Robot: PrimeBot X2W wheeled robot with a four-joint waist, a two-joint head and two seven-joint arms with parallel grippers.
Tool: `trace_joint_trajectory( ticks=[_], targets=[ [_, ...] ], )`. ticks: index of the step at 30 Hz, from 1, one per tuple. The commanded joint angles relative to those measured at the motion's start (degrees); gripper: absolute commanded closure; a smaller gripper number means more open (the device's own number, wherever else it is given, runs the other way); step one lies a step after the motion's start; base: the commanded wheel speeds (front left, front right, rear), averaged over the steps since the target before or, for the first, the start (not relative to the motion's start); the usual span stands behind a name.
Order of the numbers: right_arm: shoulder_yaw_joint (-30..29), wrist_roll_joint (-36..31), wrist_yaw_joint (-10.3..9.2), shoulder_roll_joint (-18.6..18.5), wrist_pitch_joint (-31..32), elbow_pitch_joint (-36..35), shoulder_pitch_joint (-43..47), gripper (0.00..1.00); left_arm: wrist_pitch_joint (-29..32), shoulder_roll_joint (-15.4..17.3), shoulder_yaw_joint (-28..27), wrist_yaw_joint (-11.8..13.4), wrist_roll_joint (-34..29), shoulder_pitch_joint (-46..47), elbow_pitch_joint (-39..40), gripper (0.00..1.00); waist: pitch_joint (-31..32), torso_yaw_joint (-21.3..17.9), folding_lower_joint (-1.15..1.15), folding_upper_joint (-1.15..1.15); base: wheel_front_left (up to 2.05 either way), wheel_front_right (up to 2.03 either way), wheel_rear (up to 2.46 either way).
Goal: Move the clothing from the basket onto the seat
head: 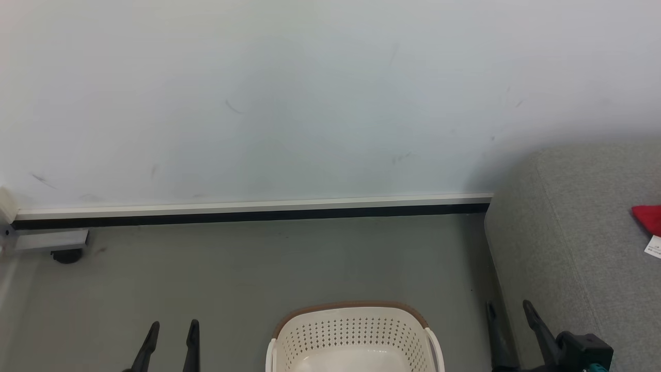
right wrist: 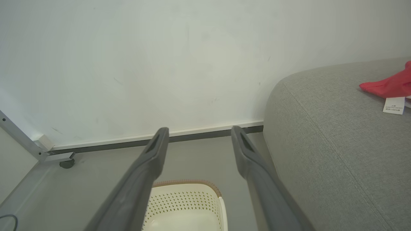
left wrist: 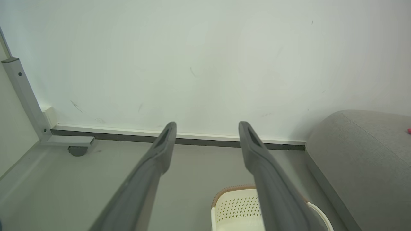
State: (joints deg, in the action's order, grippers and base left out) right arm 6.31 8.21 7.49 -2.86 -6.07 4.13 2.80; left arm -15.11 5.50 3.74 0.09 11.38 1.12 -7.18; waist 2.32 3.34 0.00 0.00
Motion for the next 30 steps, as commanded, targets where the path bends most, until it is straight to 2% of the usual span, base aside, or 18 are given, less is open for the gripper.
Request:
trace_joint_trajectory(
  ticks=[1,10,28,29,30],
  targets=[
    [0.1,0.2,0.0,0.1,-0.4,0.3,-0.4,0.0,-0.1,-0.2,-0.7,-0.4,0.3,-0.8,-0.2,0.0,0.0,-0.1,0.0,0.0,0.0,0.0,0.0],
    [0.4,0.0,0.0,0.1,-1.2,1.5,-0.8,0.0,-0.1,-1.1,-2.3,-2.0,1.6,-0.7,-1.3,0.0,0.1,-0.5,0.0,0.0,0.0,0.0,0.0],
    [0.9,-0.5,0.0,0.1,-1.5,2.9,-1.3,0.0,-0.1,-1.8,-3.7,-3.0,1.2,-0.6,-2.3,0.0,-0.1,-0.8,0.0,0.0,0.0,0.0,0.0],
    [0.8,0.0,0.0,0.0,-1.5,2.8,-1.0,1.0,0.0,-1.9,-3.4,-3.0,1.1,0.0,-2.3,1.0,-0.1,-0.8,0.0,0.0,0.0,0.0,0.0],
    [0.8,0.1,0.0,0.0,-1.5,3.1,-0.8,1.0,0.1,-1.9,-3.5,-3.0,1.2,0.0,-2.7,1.0,-0.1,-0.8,0.0,0.0,0.0,0.0,0.0]
  ],
)
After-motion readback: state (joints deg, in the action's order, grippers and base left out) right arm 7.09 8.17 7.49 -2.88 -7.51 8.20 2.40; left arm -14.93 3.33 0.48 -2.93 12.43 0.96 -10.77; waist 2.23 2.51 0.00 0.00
